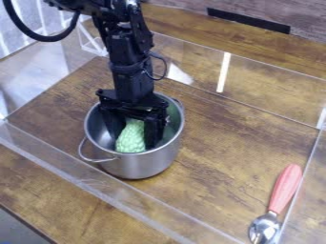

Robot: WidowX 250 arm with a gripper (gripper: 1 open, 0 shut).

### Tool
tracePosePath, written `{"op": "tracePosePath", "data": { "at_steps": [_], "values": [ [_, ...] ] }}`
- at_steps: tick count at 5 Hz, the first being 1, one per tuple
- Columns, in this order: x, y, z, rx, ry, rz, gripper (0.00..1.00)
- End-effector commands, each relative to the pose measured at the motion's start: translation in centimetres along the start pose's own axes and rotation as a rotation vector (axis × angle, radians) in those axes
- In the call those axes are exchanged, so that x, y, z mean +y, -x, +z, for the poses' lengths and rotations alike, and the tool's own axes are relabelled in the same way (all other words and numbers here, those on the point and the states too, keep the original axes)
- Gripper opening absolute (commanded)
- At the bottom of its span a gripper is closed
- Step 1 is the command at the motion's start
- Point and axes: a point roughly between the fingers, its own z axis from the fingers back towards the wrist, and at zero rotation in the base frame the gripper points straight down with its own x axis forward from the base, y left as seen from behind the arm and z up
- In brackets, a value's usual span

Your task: Remove the green object from the silver pot and put it on the table

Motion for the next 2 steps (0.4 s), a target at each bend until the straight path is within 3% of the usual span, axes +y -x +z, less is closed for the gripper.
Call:
{"op": "tracePosePath", "data": {
  "at_steps": [1, 2],
  "values": [
    [-0.64, -1.13, 2.59, -0.093, 0.009, -0.063, 1.0],
    [-1.57, -1.38, 2.02, -0.087, 0.017, -0.128, 1.0]
  ]
}}
